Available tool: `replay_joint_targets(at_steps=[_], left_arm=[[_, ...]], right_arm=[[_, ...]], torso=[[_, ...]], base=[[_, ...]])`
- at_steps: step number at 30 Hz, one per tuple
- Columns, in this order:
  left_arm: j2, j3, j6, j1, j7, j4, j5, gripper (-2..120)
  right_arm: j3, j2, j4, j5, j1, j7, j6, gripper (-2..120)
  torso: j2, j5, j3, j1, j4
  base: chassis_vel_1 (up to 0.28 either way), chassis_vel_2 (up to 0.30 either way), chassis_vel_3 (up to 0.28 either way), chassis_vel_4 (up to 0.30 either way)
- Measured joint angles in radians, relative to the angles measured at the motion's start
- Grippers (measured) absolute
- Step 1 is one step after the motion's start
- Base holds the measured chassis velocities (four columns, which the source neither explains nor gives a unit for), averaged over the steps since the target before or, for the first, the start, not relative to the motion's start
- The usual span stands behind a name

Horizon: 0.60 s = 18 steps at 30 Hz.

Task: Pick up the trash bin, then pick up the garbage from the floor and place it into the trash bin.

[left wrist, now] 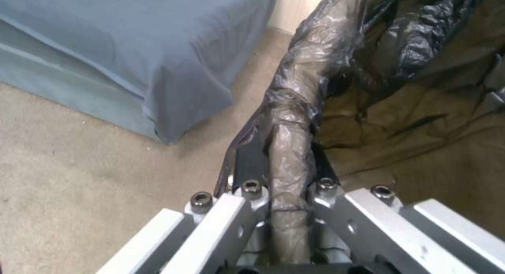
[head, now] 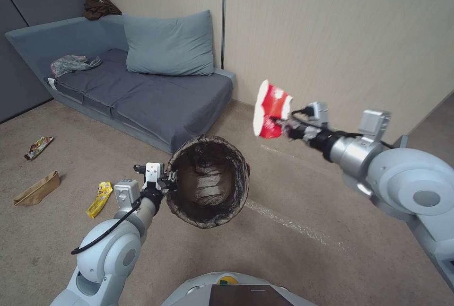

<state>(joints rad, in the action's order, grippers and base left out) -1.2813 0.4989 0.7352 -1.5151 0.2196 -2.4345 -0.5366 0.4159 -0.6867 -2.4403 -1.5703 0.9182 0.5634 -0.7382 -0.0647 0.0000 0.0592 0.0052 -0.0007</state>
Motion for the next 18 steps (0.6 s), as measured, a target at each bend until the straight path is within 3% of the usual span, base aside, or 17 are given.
replay_joint_targets(at_steps=[1, 2, 4, 5, 8, 18], left_arm=[[-0.002, 0.000, 0.000, 0.001, 0.000, 0.003, 0.002, 0], [-0.002, 0.000, 0.000, 0.001, 0.000, 0.003, 0.002, 0], [-0.003, 0.000, 0.000, 0.002, -0.001, 0.007, 0.005, 0], [-0.003, 0.000, 0.000, 0.002, -0.001, 0.007, 0.005, 0], [-0.006, 0.004, 0.000, 0.004, -0.003, 0.012, 0.007, 0], [-0.004, 0.025, 0.002, 0.004, -0.002, 0.011, 0.009, 3]], right_arm=[[-0.089, 0.019, 0.010, 0.031, -0.043, -0.015, 0.000, 0], [-0.089, 0.019, 0.010, 0.031, -0.043, -0.015, 0.000, 0], [-0.231, 0.023, 0.039, 0.078, -0.129, -0.032, 0.001, 0], [-0.231, 0.023, 0.039, 0.078, -0.129, -0.032, 0.001, 0], [-0.433, -0.046, 0.113, 0.148, -0.251, -0.044, 0.002, 0], [-0.706, -0.198, 0.274, 0.342, -0.294, -0.070, 0.005, 0]], torso=[[0.000, 0.0001, 0.000, 0.000, 0.0001], [0.000, 0.0001, 0.000, 0.000, 0.0001], [0.000, 0.0000, 0.000, 0.000, 0.0001], [0.000, 0.0000, 0.000, 0.000, 0.0001], [0.000, -0.0001, 0.000, 0.000, 0.0003], [0.000, -0.0001, 0.000, 0.000, 0.0003]], base=[[0.000, 0.000, 0.000, 0.000], [0.000, 0.000, 0.000, 0.000], [0.000, 0.000, 0.000, 0.000], [0.000, 0.000, 0.000, 0.000], [0.000, 0.000, 0.000, 0.000], [0.000, 0.000, 0.000, 0.000]])
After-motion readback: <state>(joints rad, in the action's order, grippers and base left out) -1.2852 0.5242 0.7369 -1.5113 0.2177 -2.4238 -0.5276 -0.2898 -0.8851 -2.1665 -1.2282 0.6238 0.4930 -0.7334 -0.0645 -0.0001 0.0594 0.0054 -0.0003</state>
